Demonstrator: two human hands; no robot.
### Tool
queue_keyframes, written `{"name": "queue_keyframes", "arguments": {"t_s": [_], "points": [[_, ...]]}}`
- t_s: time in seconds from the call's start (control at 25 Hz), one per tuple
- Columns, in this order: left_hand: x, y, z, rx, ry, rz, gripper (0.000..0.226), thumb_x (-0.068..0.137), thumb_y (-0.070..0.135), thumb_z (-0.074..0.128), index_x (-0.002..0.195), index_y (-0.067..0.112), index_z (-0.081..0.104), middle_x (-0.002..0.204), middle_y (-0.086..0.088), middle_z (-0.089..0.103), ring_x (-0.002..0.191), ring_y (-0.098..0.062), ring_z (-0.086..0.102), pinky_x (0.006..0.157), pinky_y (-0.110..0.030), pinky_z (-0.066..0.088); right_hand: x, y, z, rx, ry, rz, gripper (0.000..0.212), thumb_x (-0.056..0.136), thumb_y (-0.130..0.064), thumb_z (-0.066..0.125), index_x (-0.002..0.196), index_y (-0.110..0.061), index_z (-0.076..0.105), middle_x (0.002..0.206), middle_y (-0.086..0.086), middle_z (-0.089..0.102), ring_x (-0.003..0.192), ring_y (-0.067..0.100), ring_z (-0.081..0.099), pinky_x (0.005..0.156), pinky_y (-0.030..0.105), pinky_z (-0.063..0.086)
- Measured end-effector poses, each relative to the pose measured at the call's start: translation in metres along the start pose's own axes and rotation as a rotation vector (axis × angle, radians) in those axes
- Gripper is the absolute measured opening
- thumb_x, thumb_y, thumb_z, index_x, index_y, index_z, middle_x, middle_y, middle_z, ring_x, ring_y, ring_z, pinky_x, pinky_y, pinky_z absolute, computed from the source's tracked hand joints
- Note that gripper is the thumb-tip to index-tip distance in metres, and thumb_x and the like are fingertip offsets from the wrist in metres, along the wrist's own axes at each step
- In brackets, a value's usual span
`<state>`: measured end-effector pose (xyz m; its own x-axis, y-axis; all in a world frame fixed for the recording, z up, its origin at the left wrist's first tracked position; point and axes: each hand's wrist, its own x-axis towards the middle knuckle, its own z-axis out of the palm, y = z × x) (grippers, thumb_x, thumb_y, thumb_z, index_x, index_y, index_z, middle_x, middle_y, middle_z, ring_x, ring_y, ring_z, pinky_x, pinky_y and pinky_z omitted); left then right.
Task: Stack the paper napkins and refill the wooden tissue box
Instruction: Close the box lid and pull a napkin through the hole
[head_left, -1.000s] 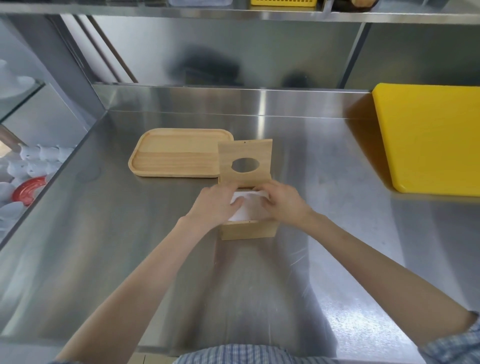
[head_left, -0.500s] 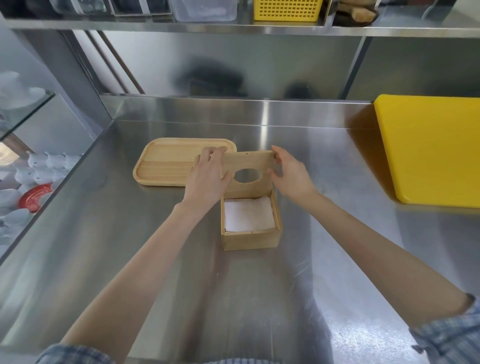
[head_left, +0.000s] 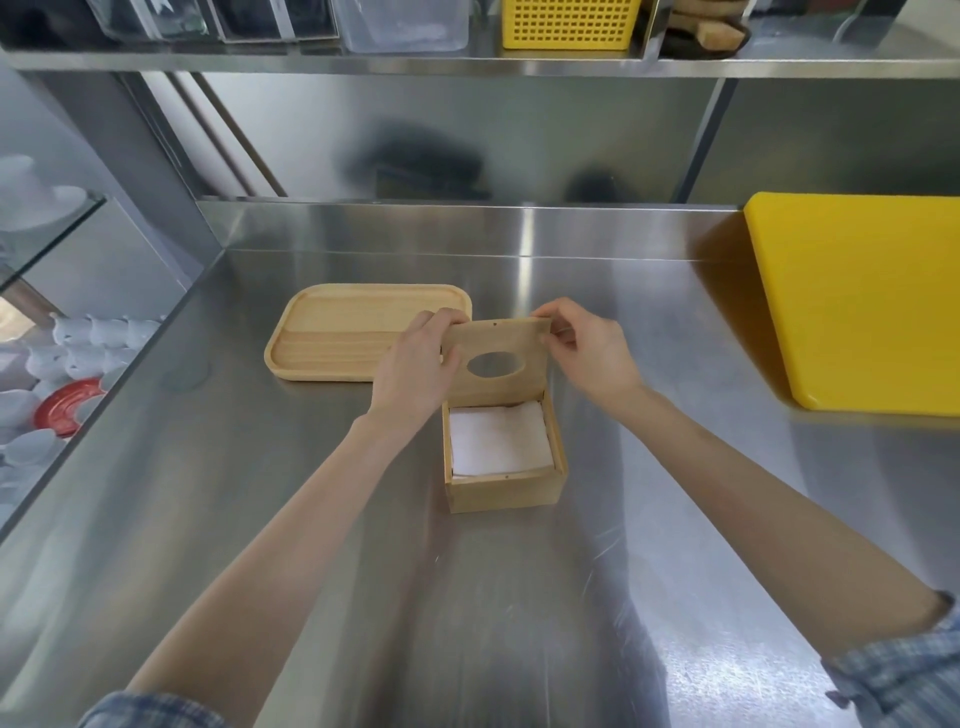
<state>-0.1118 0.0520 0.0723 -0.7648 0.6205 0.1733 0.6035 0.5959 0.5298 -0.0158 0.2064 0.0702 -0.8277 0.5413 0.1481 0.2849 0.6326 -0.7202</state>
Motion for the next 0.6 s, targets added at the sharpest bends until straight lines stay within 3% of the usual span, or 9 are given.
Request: {"name": "queue_keyframes", "arguments": {"t_s": [0.04, 0.2, 0.28, 0.32, 0.4, 0.6], "points": [[-0.003, 0.000, 0.001, 0.001, 0.022, 0.006, 0.027, 0.091, 0.015, 0.049, 0.118, 0.019, 0.054, 0.113, -0.003, 0.060, 0.093, -0.027, 0.061, 0.077, -0.038, 0.051, -0.002, 0.001, -0.001, 0.004, 0.007, -0.012, 0.022, 0.090, -0.005, 0.051, 0.109, -0.011, 0.062, 0.103, 0.009, 0.070, 0.089, 0.018, 0.062, 0.088, 0.025, 0.051], [-0.016, 0.001, 0.000, -0.060, 0.076, -0.009, 0.017, 0.092, 0.022, 0.051, 0.107, 0.017, 0.059, 0.101, 0.000, 0.068, 0.087, -0.021, 0.061, 0.072, -0.031, 0.046, -0.017, 0.002, -0.001, 0.013, 0.038, -0.073, 0.016, 0.090, -0.006, 0.053, 0.103, -0.009, 0.063, 0.098, 0.007, 0.071, 0.087, 0.015, 0.062, 0.087, 0.027, 0.051], [-0.027, -0.001, 0.000, -0.164, 0.047, 0.002, 0.019, 0.091, 0.022, 0.054, 0.105, 0.016, 0.065, 0.098, 0.004, 0.071, 0.083, -0.015, 0.059, 0.072, -0.016, 0.043, -0.031, 0.006, -0.001, 0.001, 0.045, -0.110, 0.015, 0.092, -0.010, 0.053, 0.102, -0.008, 0.063, 0.098, 0.007, 0.071, 0.089, 0.018, 0.064, 0.087, 0.031, 0.052], [-0.035, -0.004, 0.000, -0.220, 0.035, 0.012, 0.020, 0.091, 0.022, 0.055, 0.106, 0.016, 0.067, 0.099, 0.006, 0.071, 0.085, -0.013, 0.059, 0.071, -0.005, 0.039, -0.038, 0.009, 0.000, -0.015, 0.040, -0.135, 0.015, 0.092, -0.012, 0.054, 0.102, -0.007, 0.063, 0.099, 0.007, 0.071, 0.091, 0.019, 0.065, 0.087, 0.032, 0.052], [-0.051, -0.011, 0.004, -0.274, 0.034, 0.035, 0.023, 0.089, 0.021, 0.058, 0.108, 0.016, 0.070, 0.102, 0.008, 0.070, 0.093, -0.010, 0.062, 0.075, 0.004, 0.034, -0.054, 0.018, 0.003, -0.066, 0.049, -0.190, 0.016, 0.091, -0.014, 0.055, 0.102, -0.007, 0.064, 0.099, 0.007, 0.071, 0.091, 0.022, 0.066, 0.083, 0.030, 0.050], [-0.078, -0.026, 0.023, -0.236, 0.047, 0.168, 0.022, 0.085, 0.019, 0.062, 0.105, 0.016, 0.072, 0.104, 0.014, 0.065, 0.111, -0.002, 0.048, 0.088, 0.004, 0.029, -0.086, 0.042, 0.016, -0.086, 0.071, -0.259, 0.015, 0.087, -0.009, 0.059, 0.100, -0.007, 0.067, 0.106, 0.005, 0.072, 0.094, 0.025, 0.069, 0.081, 0.034, 0.053]]}}
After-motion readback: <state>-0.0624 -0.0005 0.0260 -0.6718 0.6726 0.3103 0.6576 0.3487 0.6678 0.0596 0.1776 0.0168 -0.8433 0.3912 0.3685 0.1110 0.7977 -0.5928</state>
